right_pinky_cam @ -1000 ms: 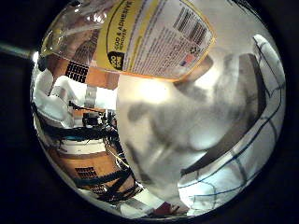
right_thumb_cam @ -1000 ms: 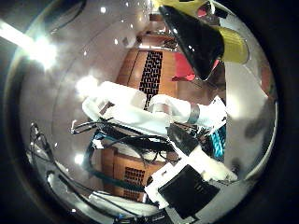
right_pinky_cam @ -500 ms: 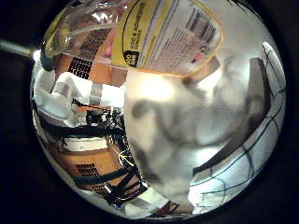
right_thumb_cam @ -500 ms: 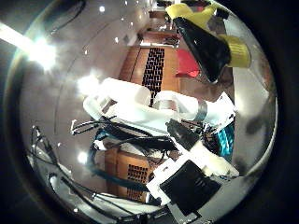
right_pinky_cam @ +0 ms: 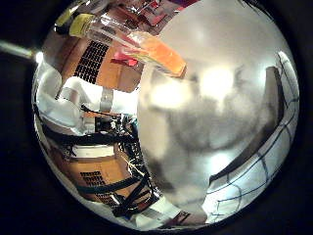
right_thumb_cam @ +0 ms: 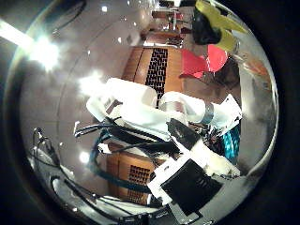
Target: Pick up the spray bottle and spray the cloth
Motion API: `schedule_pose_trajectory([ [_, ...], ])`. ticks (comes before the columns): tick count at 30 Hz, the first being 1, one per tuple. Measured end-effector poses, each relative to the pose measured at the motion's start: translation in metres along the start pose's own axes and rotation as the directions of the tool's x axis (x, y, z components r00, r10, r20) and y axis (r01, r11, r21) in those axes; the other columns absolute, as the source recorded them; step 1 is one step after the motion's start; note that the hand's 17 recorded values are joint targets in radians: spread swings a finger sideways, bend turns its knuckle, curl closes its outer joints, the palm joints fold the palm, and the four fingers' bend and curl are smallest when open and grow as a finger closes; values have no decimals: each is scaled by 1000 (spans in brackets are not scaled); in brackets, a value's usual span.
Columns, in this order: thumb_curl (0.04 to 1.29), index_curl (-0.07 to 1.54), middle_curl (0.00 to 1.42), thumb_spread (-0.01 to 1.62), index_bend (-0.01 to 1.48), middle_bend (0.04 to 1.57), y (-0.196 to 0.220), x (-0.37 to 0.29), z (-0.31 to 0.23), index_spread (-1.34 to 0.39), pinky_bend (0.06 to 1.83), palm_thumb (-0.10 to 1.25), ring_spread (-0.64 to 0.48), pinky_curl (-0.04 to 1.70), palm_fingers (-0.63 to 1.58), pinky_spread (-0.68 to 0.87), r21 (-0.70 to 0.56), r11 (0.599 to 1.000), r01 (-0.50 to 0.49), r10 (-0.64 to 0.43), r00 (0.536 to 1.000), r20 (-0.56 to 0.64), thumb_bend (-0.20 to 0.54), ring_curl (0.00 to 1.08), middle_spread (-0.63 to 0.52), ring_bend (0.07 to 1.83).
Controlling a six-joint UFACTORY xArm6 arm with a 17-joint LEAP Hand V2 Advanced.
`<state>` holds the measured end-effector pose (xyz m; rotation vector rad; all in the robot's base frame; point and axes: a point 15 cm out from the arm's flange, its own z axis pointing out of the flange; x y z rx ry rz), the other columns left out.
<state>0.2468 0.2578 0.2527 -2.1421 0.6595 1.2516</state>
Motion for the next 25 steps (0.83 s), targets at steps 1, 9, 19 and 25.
schedule_pose_trajectory([
  [1,370,285,356,1012,160,227,1,4,-3,-261,455,707,149,294,204,435,8,1000,-9,9,1000,3,-25,263,81,469],
  [9,367,287,359,1023,159,223,6,16,-29,-263,456,709,149,285,206,435,68,997,-36,37,999,-12,-24,261,81,467],
  [19,372,291,360,1025,159,220,13,0,-51,-263,456,713,149,280,208,435,96,995,-26,26,1000,6,-24,260,81,466],
  [25,372,292,363,1025,159,223,16,-4,-57,-263,457,713,150,279,207,435,93,996,-19,20,1000,-8,-24,260,81,464],
])
